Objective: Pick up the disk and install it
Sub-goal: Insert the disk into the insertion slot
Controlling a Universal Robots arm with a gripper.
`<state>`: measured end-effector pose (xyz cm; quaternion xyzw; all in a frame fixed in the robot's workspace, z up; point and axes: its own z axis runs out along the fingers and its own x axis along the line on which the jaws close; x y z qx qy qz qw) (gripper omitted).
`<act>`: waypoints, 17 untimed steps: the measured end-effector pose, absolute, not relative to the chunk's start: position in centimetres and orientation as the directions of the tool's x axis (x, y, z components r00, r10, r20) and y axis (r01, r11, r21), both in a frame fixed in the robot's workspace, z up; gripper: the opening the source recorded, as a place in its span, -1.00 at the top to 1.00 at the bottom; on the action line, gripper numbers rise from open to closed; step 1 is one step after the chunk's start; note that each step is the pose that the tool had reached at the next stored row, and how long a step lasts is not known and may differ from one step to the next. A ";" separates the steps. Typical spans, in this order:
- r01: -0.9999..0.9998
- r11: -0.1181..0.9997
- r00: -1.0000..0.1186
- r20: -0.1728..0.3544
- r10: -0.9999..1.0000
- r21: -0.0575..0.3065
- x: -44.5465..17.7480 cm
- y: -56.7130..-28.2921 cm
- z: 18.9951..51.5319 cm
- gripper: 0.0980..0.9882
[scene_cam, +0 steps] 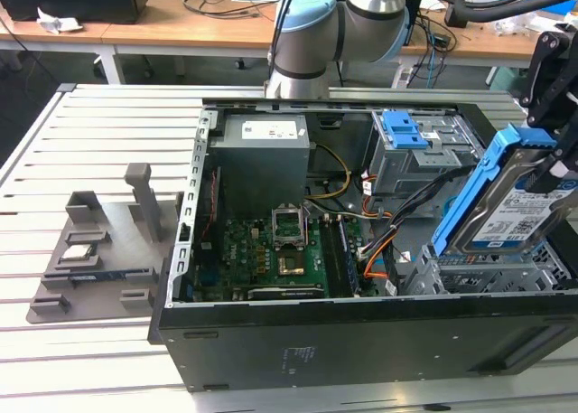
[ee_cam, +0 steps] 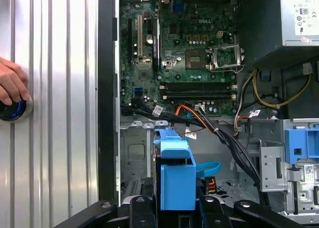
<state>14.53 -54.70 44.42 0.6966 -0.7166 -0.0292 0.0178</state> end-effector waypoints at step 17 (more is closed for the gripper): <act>-0.997 0.028 -0.029 -0.015 -0.999 0.067 14.4 -54.7 41.2 0.40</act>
